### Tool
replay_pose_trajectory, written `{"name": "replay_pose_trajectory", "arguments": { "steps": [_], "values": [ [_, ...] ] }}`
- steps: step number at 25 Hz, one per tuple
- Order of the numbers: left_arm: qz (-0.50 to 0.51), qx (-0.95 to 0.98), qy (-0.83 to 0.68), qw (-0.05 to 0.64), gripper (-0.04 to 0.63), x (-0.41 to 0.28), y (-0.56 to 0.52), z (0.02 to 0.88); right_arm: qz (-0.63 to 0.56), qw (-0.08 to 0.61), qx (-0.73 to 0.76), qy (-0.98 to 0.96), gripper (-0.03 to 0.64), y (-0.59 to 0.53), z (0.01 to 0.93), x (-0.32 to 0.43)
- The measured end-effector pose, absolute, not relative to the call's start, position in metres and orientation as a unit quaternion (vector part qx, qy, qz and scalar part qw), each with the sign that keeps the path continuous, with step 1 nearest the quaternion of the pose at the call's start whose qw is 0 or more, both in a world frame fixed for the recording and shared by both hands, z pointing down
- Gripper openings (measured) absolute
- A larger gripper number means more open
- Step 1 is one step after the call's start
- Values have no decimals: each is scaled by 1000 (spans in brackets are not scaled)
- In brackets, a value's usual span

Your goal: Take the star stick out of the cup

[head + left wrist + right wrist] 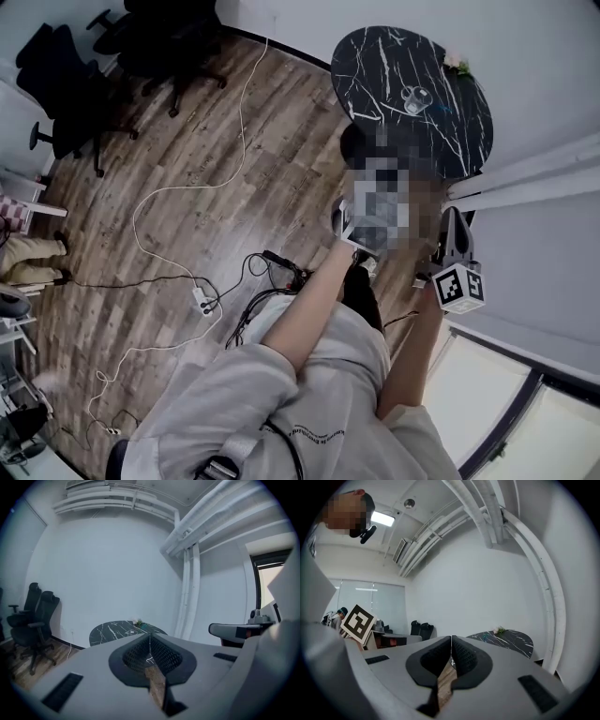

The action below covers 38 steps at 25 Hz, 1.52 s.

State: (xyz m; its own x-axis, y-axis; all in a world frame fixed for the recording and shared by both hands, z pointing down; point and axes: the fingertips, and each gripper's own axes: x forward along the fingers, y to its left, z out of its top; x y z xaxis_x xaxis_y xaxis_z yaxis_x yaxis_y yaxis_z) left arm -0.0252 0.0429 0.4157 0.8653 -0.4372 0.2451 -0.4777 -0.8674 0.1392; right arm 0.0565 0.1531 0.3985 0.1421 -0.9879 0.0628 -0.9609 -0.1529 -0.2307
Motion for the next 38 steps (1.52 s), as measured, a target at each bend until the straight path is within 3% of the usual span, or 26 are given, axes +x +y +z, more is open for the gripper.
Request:
{"name": "replay_pose_trajectory", "arguments": {
  "steps": [12,17,31,38],
  "values": [
    [110,948,-278,107,25,-26,-8,429,-140,50,-724,674,35,86,433,65],
    [129,946,-278,107,25,-17,-22,440,-169,119,-686,697,35,61,427,72],
    [127,936,-303,125,25,68,-77,433,-200,160,-611,749,34,-1,420,152],
    [132,926,-331,123,25,114,-102,431,-203,136,-584,774,34,-36,417,198]
  ]
}}
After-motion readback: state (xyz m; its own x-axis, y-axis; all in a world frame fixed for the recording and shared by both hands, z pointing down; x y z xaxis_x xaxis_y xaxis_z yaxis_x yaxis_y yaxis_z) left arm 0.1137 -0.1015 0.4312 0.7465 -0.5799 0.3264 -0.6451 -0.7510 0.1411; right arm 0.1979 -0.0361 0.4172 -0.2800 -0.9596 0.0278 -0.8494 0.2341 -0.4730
